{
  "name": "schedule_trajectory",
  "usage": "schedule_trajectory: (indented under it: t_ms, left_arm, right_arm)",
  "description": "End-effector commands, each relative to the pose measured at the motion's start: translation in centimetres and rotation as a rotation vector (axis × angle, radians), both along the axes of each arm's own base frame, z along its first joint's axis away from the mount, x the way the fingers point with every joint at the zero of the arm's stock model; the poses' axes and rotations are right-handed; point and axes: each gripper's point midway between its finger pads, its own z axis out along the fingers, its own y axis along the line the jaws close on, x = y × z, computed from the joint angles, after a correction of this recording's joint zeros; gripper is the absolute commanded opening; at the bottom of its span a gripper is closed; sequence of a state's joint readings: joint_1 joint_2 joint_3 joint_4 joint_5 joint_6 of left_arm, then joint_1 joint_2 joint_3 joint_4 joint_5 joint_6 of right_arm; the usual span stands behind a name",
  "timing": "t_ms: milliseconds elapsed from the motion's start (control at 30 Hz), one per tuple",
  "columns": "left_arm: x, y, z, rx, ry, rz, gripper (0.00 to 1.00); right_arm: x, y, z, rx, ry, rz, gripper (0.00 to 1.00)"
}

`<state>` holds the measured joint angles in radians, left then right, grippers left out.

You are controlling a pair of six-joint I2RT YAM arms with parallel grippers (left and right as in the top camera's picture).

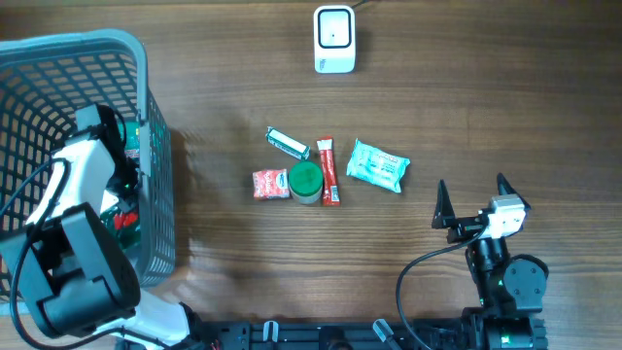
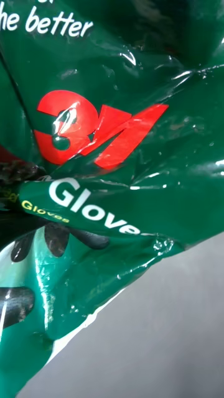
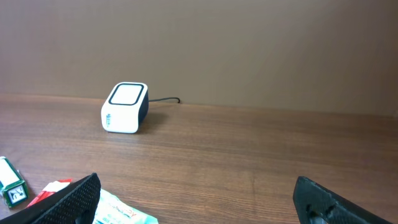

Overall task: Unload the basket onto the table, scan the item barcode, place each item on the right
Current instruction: 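Reach into the basket and grasp the green 3M gloves bag with left gripper, then carry the 3M gloves bag out and drop it right of the jar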

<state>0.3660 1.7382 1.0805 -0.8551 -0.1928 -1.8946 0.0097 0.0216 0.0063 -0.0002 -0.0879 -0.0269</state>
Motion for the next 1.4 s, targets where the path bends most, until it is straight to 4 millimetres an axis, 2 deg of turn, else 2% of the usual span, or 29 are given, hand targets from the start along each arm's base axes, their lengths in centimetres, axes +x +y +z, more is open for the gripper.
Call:
schedule_trajectory:
  t_ms: [0, 67, 133, 267, 333, 400, 433, 500, 567, 633, 700, 767, 800, 933, 1033, 1133, 1200, 1267, 1367]
  left_arm:
    - [0.5, 1.8, 3.5, 0.077, -0.041, -0.195, 0.04]
    - [1.4, 2.3, 7.9, 0.155, -0.136, -0.269, 0.04]
    - [1.4, 2.3, 11.6, 0.218, -0.223, -0.298, 0.04]
    - [-0.1, 1.8, 18.8, 0.355, -0.412, -0.321, 0.04]
    - [-1.3, 1.4, 23.4, 0.464, -0.536, -0.343, 0.04]
    - [-2.2, 0.4, 26.5, 0.523, -0.637, -0.381, 0.04]
    - [-2.7, -1.4, 29.3, 0.544, -0.763, -0.429, 0.04]
    - [-2.6, -4.1, 32.5, 0.561, -0.918, -0.552, 0.04]
    - [-2.0, -8.5, 35.9, 0.566, -1.097, -0.767, 0.04]
    - [-1.2, -11.4, 36.9, 0.559, -1.156, -0.928, 0.04]
    - [-0.2, -13.5, 36.2, 0.529, -1.147, -1.036, 0.04]
    - [1.7, -17.4, 34.1, 0.458, -1.11, -1.226, 0.04]
    - [2.2, -18.5, 33.5, 0.439, -1.096, -1.28, 0.04]
    - [5.2, -27.3, 28.4, 0.37, -0.996, -1.692, 0.04]
    - [6.7, -33.6, 23.1, 0.427, -0.876, -2.075, 0.04]
    - [7.2, -36.5, 17.1, 0.426, -0.69, -2.267, 0.04]
    - [6.9, -39.1, 13.0, 0.39, -0.606, -2.407, 0.04]
    - [6.3, -41.1, 10.4, 0.391, -0.56, -2.531, 0.04]
    - [5.4, -42.9, 7.8, 0.42, -0.488, -2.645, 0.04]
  right_arm:
    - [0.0, -0.1, 0.1, 0.007, -0.005, -0.007, 1.0]
    - [0.0, -0.1, 0.1, 0.008, -0.005, -0.007, 1.0]
    - [0.0, -0.1, 0.1, 0.007, -0.005, -0.007, 1.0]
    - [0.0, -0.1, 0.1, 0.008, -0.005, -0.007, 1.0]
    - [0.0, -0.1, 0.1, 0.007, -0.005, -0.007, 1.0]
    - [0.0, -0.1, 0.1, 0.007, -0.005, -0.007, 1.0]
    - [0.0, -0.1, 0.1, 0.007, -0.005, -0.007, 1.0]
    - [0.0, -0.1, 0.1, 0.007, -0.005, -0.007, 1.0]
    - [0.0, -0.1, 0.1, 0.008, -0.005, -0.007, 1.0]
    - [0.0, -0.1, 0.1, 0.008, -0.005, -0.007, 1.0]
    - [0.0, -0.1, 0.1, 0.007, -0.005, -0.007, 1.0]
    - [0.0, -0.1, 0.1, 0.007, -0.005, -0.007, 1.0]
    - [0.0, -0.1, 0.1, 0.007, -0.005, -0.007, 1.0]
    - [0.0, -0.1, 0.1, 0.008, -0.005, -0.007, 1.0]
    - [0.0, -0.1, 0.1, 0.008, -0.005, -0.007, 1.0]
    - [0.0, -0.1, 0.1, 0.007, -0.005, -0.007, 1.0]
    - [0.0, -0.1, 0.1, 0.008, -0.005, -0.007, 1.0]
    - [0.0, -0.1, 0.1, 0.007, -0.005, -0.007, 1.0]
    - [0.0, -0.1, 0.1, 0.007, -0.005, -0.007, 1.0]
